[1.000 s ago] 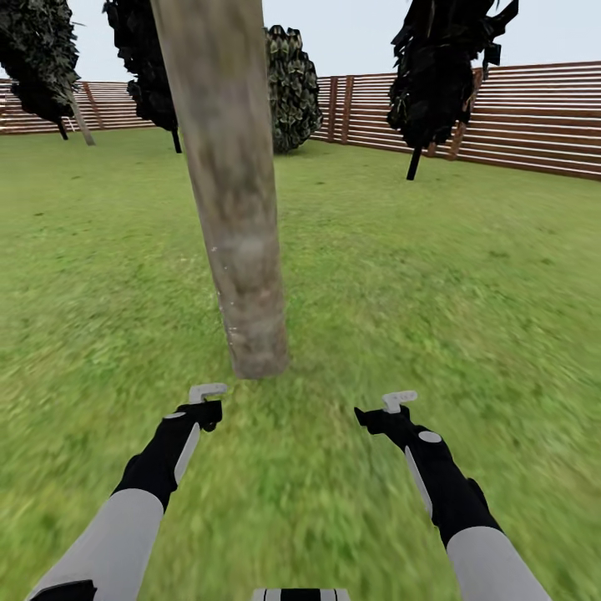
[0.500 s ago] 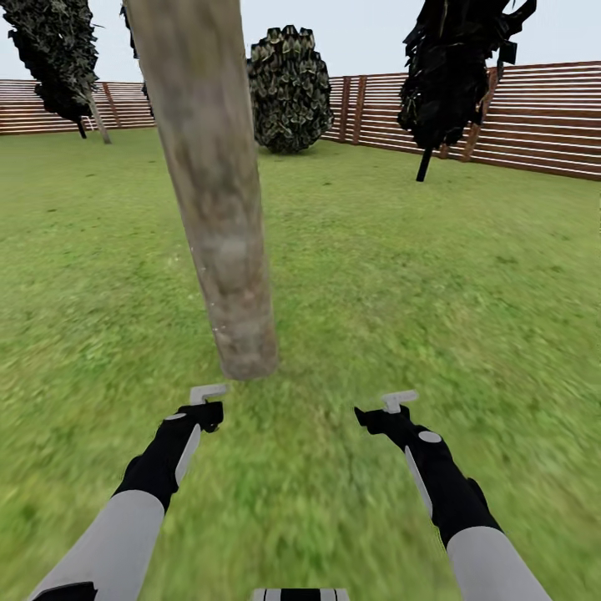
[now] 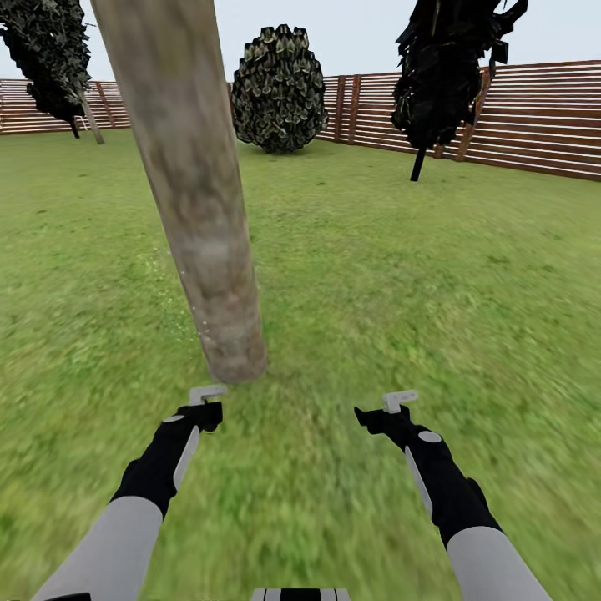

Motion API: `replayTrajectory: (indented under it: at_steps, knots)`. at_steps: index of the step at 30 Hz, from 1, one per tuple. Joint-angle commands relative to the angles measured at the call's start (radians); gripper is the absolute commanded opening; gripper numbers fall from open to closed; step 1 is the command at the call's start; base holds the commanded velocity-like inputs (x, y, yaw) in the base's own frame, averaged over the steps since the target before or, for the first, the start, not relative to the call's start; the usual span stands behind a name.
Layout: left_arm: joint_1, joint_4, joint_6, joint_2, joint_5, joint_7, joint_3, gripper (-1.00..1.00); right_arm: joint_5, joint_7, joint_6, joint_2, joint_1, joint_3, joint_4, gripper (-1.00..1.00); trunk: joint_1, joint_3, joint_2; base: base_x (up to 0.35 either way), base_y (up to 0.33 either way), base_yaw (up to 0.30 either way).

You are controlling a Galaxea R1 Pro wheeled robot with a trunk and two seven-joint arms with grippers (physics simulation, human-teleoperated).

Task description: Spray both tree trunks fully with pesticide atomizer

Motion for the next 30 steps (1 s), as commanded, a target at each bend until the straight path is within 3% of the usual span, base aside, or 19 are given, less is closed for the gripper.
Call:
replayTrajectory:
  at_steps: [1, 10, 13, 15, 19, 23, 26, 30]
  knots:
    - [0.0, -0.004, 0.001, 0.0, -0.002, 0.002, 0.0, -1.0, 0.0, 0.0, 0.0, 0.0, 0.0, 0.0, 0.0, 1.0, 0.0, 0.0, 0.0, 0.0, 0.0, 0.171]
    - [-0.015, -0.008, 0.015, -0.006, -0.006, 0.009, -0.001, -1.0, 0.0, 0.0, 0.0, 0.0, 0.0, 0.0, -0.001, 1.0, 0.0, 0.0, 0.0, -0.14, -0.076, 0.162]
    - [-0.037, -0.007, 0.027, -0.026, -0.007, 0.01, -0.004, -1.0, 0.0, 0.0, 0.0, 0.0, 0.0, 0.0, -0.001, 1.0, 0.0, 0.0, 0.0, -0.014, -0.009, 0.004]
    - [-0.086, -0.006, 0.107, -0.046, -0.008, 0.018, -0.009, -1.0, 0.0, 0.0, 0.0, 0.0, 0.0, 0.0, -0.001, 1.0, 0.0, 0.0, 0.0, -0.002, -0.001, 0.001]
    - [-0.162, 0.0, 0.152, -0.058, -0.004, 0.025, -0.025, -1.0, 0.0, 0.0, 0.0, 0.0, 0.0, 0.0, -0.002, 1.0, 0.0, 0.0, 0.0, 0.0, 0.0, 0.0]
    - [-0.214, 0.001, 0.198, -0.057, -0.002, 0.043, -0.027, -1.0, 0.0, 0.0, 0.0, 0.0, 0.0, -0.001, -0.003, 1.0, 0.0, 0.0, 0.0, 0.0, 0.0, 0.0]
    - [-0.298, -0.006, 0.316, -0.059, -0.001, 0.048, -0.027, -1.0, 0.0, 0.0, 0.0, 0.0, 0.0, -0.001, -0.003, 1.0, 0.0, 0.0, 0.0, 0.0, 0.0, 0.0]
    - [-0.375, -0.005, 0.366, -0.066, 0.001, 0.049, -0.026, -1.0, 0.0, 0.0, 0.001, 0.0, 0.0, -0.002, -0.007, 1.0, 0.0, 0.0, 0.0, 0.0, 0.0, 0.0]
